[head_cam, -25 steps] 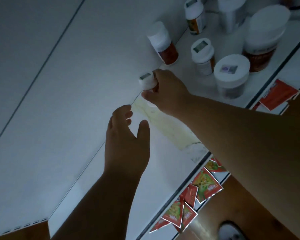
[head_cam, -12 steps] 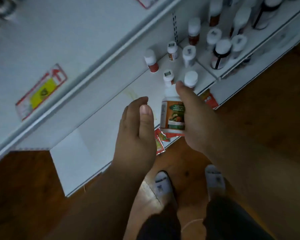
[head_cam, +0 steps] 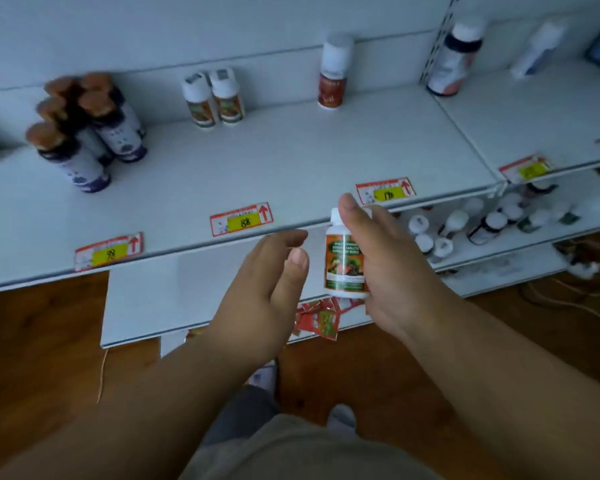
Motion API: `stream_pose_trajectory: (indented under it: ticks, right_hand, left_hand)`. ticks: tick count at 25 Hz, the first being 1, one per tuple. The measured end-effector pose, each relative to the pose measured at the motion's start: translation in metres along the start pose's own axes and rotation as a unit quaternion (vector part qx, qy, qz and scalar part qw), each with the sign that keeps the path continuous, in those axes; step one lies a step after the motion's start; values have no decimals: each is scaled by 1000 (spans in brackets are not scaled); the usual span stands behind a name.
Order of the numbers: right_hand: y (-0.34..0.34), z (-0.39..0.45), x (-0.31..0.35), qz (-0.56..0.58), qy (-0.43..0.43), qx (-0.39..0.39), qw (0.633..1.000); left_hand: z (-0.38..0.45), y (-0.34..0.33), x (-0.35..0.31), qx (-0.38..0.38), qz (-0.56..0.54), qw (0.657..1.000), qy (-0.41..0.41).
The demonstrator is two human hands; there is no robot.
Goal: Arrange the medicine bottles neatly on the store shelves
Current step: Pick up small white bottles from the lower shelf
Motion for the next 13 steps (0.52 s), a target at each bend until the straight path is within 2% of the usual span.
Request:
stream_pose_trajectory:
  ticks: [4, 7, 11, 13]
  right_hand:
    - [-65, 45, 30, -127, 71, 16, 989]
    - [-112, 89, 46, -197, 125, 6, 972]
    - [-150, 151, 51, -320, 173, -5, 931]
    - [-164, 178, 53, -380, 205, 0, 902]
  left_hand:
    - [37, 58, 34, -36, 25, 999, -8]
    - [79, 103, 68, -43, 97, 994, -23]
    - [137, 128, 106, -1, 265, 964, 16]
    - [166, 126, 120, 39, 310, 949, 38]
Point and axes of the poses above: each hand's wrist, its own z-axis towards the middle knuckle, its own y-axis out of the back of the hand, x = y × z, the point moved 2 cm from there along z, towards the middle knuckle, and after that the axes turned 4 degrees about z, right-handed, at the moved point
